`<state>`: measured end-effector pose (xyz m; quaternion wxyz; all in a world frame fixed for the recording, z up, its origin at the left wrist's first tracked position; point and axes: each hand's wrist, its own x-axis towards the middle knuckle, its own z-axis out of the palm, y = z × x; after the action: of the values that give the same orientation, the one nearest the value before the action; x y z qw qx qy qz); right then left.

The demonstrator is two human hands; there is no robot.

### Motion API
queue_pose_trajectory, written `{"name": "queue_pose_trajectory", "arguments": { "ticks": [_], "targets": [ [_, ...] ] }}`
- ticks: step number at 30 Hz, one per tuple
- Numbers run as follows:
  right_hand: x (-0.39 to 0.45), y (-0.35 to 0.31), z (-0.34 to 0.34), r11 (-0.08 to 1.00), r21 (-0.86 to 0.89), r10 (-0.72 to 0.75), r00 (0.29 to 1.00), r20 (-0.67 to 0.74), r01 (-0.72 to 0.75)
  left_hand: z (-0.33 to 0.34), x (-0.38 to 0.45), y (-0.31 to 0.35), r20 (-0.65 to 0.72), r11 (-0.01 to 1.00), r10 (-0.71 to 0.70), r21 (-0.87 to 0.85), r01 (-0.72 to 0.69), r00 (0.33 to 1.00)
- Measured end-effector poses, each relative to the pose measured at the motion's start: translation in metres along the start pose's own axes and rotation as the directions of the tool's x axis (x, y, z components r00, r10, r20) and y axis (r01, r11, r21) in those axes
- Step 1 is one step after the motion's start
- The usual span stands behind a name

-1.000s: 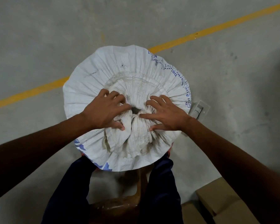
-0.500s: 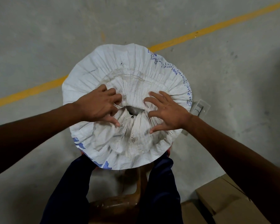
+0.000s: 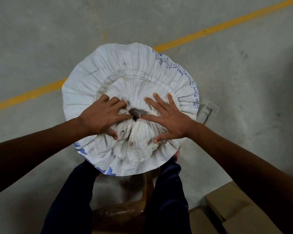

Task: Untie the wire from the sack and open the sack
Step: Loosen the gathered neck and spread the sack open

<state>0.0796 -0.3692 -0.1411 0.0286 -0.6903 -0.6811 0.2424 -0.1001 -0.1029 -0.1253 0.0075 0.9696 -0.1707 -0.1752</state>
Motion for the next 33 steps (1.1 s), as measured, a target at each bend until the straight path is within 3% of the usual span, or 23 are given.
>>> {"name": "queue_pose_trajectory", "arguments": {
  "ticks": [5, 11, 19, 23, 29, 33],
  "targets": [
    [0.006, -0.005, -0.002, 0.984, -0.155, -0.089, 0.996, -0.014, 0.086, 0.001, -0.001, 0.005, 0.090, 0.998, -0.056, -0.009, 0.057, 0.994],
    [0.006, 0.002, -0.014, 0.956, -0.184, -0.235, 0.972, -0.008, 0.230, -0.001, -0.009, 0.000, -0.043, 0.995, -0.033, -0.101, 0.028, 0.999],
    [-0.006, -0.001, -0.015, 0.910, -0.245, -0.334, 0.941, 0.044, 0.335, -0.013, -0.029, -0.014, -0.272, 0.981, 0.155, -0.074, -0.181, 0.950],
    [-0.005, -0.011, -0.019, 0.890, -0.266, -0.354, 0.928, 0.111, 0.372, -0.020, -0.028, -0.009, -0.219, 0.971, 0.219, -0.047, -0.234, 0.951],
    [0.000, -0.021, -0.015, 0.920, -0.227, -0.306, 0.948, 0.090, 0.319, -0.021, -0.026, 0.015, -0.109, 0.995, 0.078, -0.053, -0.084, 0.991],
    [0.002, -0.028, -0.014, 0.896, -0.360, -0.225, 0.965, 0.134, 0.259, -0.014, -0.025, 0.026, 0.022, 0.999, -0.005, 0.049, 0.004, 1.000]
  ]
}}
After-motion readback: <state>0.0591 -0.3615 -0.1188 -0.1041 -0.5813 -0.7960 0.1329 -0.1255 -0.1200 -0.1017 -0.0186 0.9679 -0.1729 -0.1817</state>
